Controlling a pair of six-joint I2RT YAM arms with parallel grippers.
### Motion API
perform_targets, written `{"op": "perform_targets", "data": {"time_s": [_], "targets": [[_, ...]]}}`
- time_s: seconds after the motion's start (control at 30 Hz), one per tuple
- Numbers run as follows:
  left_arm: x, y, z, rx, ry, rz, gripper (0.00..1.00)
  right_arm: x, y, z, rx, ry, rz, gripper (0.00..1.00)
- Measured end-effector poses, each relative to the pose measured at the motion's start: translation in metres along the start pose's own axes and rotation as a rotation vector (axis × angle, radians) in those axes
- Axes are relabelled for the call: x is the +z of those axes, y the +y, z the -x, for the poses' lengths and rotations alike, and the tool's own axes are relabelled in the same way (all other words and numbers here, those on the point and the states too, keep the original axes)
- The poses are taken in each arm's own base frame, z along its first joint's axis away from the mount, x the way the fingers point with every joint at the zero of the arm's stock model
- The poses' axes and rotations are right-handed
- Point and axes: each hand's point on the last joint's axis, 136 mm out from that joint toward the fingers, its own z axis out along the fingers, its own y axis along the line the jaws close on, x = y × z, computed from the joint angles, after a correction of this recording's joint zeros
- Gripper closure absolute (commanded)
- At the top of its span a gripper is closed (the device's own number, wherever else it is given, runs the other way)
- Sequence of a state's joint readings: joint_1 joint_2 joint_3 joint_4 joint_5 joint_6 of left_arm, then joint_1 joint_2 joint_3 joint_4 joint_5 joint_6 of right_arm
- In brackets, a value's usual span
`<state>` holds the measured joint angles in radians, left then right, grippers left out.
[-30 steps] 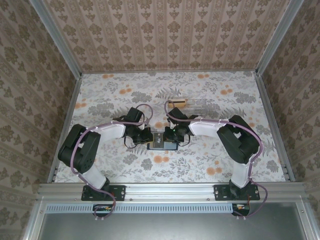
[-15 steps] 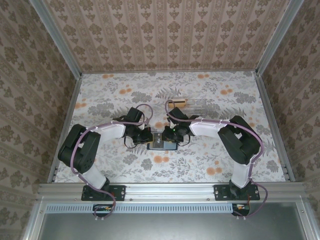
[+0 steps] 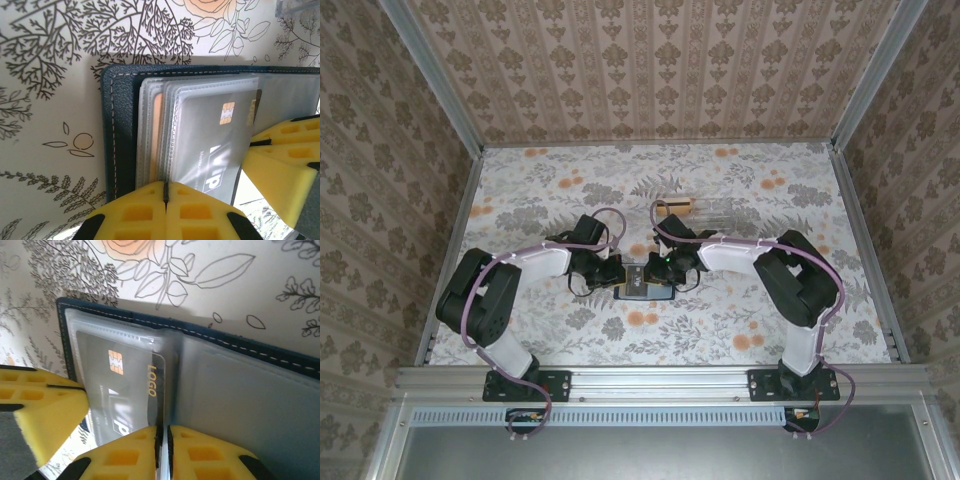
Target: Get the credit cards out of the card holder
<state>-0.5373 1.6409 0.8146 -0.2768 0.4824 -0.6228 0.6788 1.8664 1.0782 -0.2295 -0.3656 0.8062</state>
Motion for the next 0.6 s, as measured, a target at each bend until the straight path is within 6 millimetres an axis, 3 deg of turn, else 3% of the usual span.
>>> {"op": "perform_targets", "data": {"time_s": [0.43,0.6], "targets": [[0.000,0.000,0.000,0.000,0.000,0.000,0.96,-0.006,-0.014,0.002,-0.029,-0.005,-0.106,0.90],[0.000,0.000,0.000,0.000,0.000,0.000,0.96,-0.008,-0.022,0.001,-0.045,-0.007,-0.155,0.85]]}}
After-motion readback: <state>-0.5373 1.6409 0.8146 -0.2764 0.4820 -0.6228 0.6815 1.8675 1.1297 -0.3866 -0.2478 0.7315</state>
